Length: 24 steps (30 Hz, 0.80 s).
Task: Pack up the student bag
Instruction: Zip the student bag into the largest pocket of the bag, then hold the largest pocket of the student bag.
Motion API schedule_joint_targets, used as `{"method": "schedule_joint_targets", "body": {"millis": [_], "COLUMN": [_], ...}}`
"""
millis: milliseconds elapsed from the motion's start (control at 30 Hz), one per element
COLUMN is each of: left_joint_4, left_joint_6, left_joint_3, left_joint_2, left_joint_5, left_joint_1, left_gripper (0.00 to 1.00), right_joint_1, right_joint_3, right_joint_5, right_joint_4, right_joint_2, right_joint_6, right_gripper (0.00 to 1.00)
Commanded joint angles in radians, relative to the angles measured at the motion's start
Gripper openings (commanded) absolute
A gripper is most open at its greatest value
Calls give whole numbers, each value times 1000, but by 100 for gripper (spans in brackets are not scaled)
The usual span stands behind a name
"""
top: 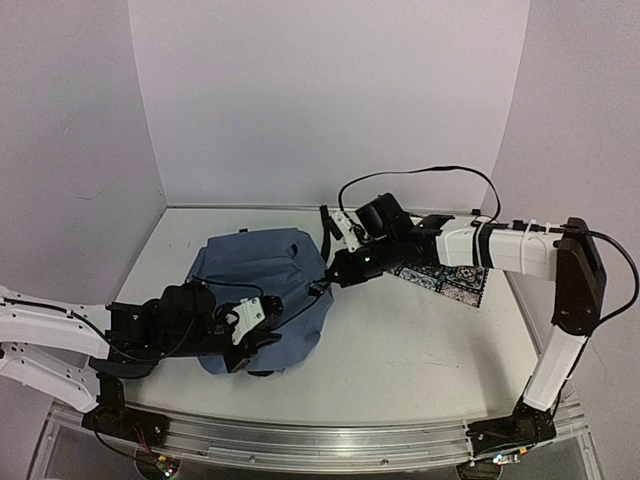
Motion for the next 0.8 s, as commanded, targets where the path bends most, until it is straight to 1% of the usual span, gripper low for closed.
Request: {"method": "schedule_joint_targets", "body": {"millis": [0, 67, 100, 167, 267, 433, 600, 767], "left_joint_4": [-76, -62, -57, -9, 49, 92, 108, 156], "left_joint_6": [-73, -92, -96, -116, -148, -179, -186, -186], "left_joint_3": [-20, -12, -3, 23, 79, 212, 345, 333], "left_joint_2": [-88, -88, -83, -56, 7, 163, 323, 406], "left_joint_5": [12, -21, -26, -33, -38, -110, -127, -177], "left_joint_1": [-40, -39, -39, -40, -38, -40, -40, -39], "left_gripper": [19, 31, 40, 52, 59, 65, 65, 62], "right_joint_1": [-42, -21, -10, 6, 30, 66, 81, 81], "right_joint_3": [55, 44, 34, 15, -14, -40, -67, -80], "right_joint_5": [19, 4, -2, -5, -5, 7, 17, 39], "right_joint_4": [78, 84, 88, 97, 113, 123, 141, 156], "right_joint_2": [-17, -33, -42, -59, -83, -108, -123, -139], "right_joint_6": [-11, -6, 0, 11, 27, 39, 53, 55], "right_gripper": [0, 0, 0, 0, 0, 0, 0, 0]}}
